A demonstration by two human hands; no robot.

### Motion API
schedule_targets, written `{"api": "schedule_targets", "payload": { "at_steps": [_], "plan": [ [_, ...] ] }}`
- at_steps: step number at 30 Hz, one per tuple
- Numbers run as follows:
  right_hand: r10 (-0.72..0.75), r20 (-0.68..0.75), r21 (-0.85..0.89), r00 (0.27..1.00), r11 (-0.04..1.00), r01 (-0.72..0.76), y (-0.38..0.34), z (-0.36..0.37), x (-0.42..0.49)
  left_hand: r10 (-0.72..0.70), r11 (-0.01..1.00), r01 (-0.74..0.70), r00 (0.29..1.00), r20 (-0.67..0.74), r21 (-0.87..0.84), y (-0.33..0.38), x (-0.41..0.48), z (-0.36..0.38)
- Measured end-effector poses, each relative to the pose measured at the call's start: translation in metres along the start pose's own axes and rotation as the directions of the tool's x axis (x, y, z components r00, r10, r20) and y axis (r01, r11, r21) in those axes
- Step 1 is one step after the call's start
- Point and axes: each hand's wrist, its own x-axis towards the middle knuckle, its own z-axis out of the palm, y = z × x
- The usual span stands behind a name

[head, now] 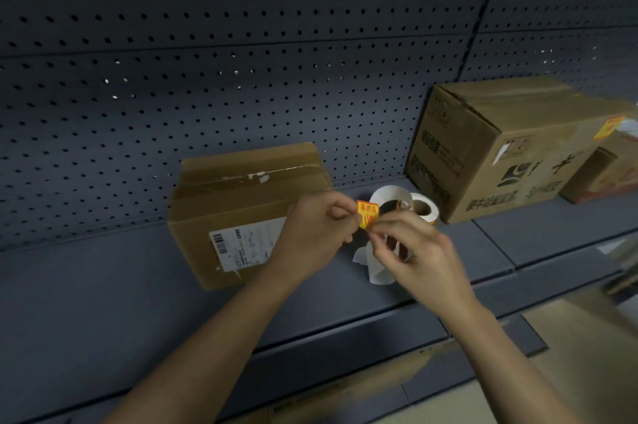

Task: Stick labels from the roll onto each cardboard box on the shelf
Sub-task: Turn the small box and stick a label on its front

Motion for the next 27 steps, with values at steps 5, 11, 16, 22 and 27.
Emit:
{"api": "schedule_targets", "payload": {
  "at_steps": [5,11,16,22,27],
  "plan": [
    [0.053,0.081,0.069,0.995,0.996,-0.058,0.000,0.002,-0.003,0.033,0.999,-0.032,0.999,-0.018,0.033,-0.001,-0.006,-0.006],
    [0.300,0.044,0.425,0.953,0.858,-0.289,-0.004,-0.002,0.003,0.032,0.999,-0.030,0.997,-0.065,0.039,-0.005,-0.012,-0.015],
    [0.529,0.175,0.623,0.830,0.594,-0.509,-0.011,0.005,0.011,0.018,1.000,-0.018,0.995,-0.100,0.004,-0.017,-0.019,-0.030],
    [0.484,0.308,0.661,0.819,0.510,-0.550,-0.024,0.018,0.020,-0.006,0.998,-0.001,0.993,-0.118,-0.061,-0.022,-0.029,-0.043],
    [0.469,0.327,0.665,0.820,0.503,-0.553,-0.029,0.025,0.023,-0.001,1.000,0.005,0.987,-0.159,0.024,-0.026,-0.035,-0.048]
  ]
}}
